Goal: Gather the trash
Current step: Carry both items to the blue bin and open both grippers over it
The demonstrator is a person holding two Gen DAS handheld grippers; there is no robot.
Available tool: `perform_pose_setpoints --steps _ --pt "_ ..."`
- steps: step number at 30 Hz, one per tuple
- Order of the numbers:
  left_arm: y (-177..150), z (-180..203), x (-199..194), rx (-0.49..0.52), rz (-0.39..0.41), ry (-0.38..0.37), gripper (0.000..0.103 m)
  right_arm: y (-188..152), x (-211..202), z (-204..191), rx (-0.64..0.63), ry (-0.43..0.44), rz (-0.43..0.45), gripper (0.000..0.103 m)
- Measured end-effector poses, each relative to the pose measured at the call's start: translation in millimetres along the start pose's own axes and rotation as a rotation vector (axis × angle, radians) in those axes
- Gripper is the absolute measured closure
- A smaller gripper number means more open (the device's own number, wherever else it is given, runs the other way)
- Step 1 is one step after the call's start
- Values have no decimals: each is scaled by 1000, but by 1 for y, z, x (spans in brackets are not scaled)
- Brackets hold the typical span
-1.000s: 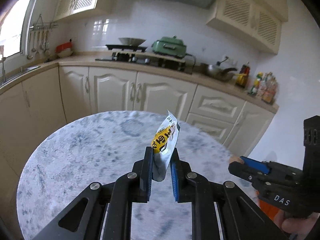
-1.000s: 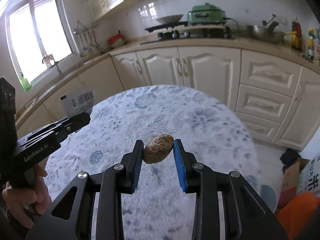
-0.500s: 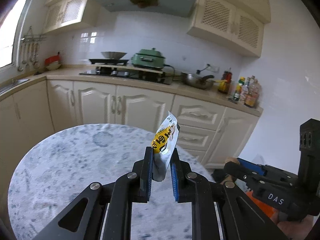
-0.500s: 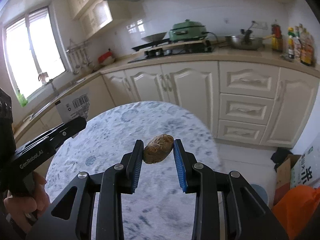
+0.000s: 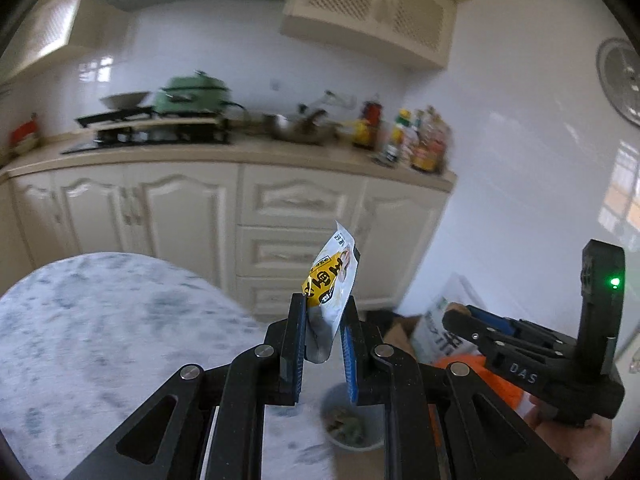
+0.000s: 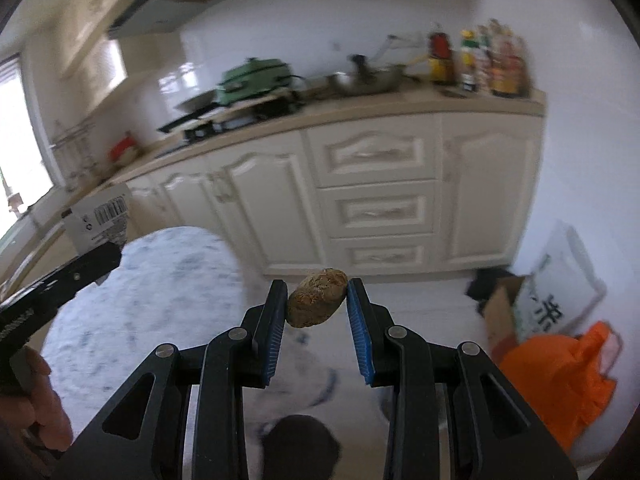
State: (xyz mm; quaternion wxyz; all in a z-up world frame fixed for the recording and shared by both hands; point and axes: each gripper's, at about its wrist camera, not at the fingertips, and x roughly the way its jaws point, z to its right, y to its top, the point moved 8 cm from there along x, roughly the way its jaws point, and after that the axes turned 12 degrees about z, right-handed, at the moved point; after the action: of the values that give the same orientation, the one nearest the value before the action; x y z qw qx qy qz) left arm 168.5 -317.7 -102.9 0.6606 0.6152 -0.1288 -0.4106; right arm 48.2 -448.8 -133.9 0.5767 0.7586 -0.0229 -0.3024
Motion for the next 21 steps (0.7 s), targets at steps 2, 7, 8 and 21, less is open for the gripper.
perform_pose_setpoints --steps 2,7,8,21 --pt "-5 15 25 5 -48 -37 90 -6 6 22 13 -33 -18 72" --pt "-29 47 95 14 -199 -98 90 -27 31 70 68 -86 -81 72" --pt "-35 53 108 19 -230 -104 90 -31 37 79 84 -91 -95 72" --pt "-69 89 247 54 -533 -135 67 -84 93 166 246 -130 -232 69"
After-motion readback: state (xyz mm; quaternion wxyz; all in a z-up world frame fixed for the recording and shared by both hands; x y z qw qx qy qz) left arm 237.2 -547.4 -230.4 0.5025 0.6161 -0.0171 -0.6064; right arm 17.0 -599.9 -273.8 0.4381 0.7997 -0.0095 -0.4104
